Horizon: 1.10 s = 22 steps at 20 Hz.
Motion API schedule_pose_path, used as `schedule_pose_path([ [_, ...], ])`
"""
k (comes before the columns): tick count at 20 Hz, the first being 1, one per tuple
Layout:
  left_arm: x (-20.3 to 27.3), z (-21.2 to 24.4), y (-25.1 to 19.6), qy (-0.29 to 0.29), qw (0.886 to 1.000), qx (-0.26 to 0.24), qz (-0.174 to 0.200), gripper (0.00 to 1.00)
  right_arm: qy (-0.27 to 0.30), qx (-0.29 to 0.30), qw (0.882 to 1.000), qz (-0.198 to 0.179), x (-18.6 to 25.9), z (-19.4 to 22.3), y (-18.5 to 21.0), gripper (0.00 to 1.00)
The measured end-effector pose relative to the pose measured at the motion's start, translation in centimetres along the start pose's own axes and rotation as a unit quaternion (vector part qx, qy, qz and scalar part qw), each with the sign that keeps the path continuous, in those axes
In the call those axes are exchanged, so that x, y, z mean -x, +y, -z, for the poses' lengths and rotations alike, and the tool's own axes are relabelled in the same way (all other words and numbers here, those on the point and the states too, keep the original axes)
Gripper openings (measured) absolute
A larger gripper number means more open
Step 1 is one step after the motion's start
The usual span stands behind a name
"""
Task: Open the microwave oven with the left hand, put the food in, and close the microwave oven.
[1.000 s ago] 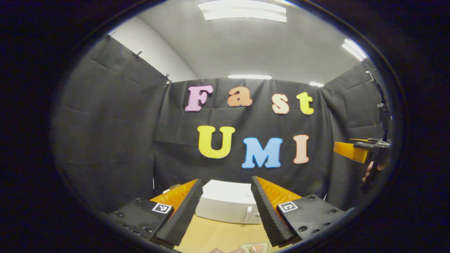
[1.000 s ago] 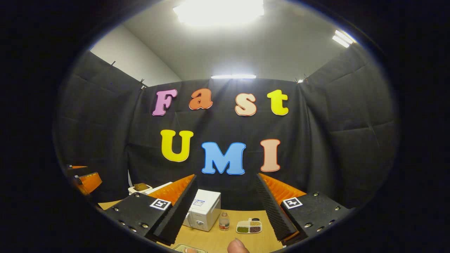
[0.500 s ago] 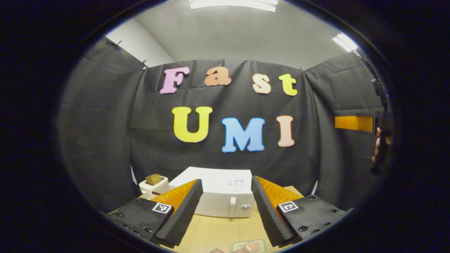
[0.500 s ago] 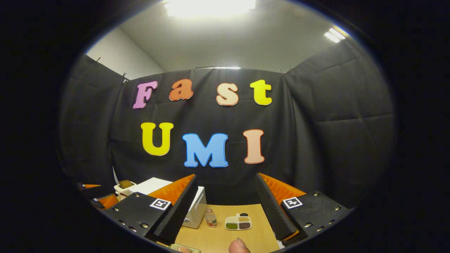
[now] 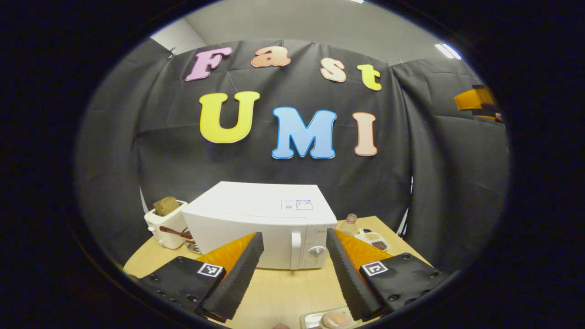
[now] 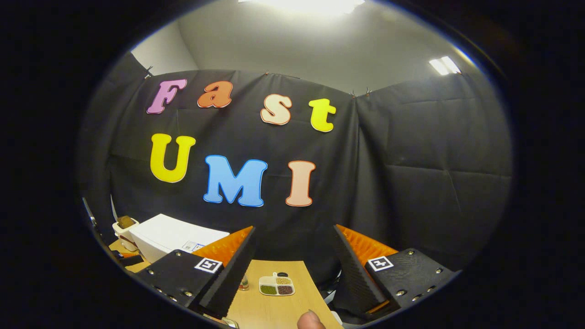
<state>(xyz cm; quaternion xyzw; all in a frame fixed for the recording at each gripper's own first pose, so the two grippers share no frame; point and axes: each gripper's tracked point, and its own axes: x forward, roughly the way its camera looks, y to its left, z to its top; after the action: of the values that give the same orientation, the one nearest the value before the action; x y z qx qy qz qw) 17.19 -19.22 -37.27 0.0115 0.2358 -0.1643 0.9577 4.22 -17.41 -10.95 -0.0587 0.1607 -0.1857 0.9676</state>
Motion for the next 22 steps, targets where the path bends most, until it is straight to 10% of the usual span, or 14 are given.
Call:
schedule_pose_path([
  [22,-18.0,13.6,-0.5,0.116,0.992,0.008,0.057,0.88,0.106,0.081,0.986,0.104,-0.7,5.8,-1.5,0.94],
])
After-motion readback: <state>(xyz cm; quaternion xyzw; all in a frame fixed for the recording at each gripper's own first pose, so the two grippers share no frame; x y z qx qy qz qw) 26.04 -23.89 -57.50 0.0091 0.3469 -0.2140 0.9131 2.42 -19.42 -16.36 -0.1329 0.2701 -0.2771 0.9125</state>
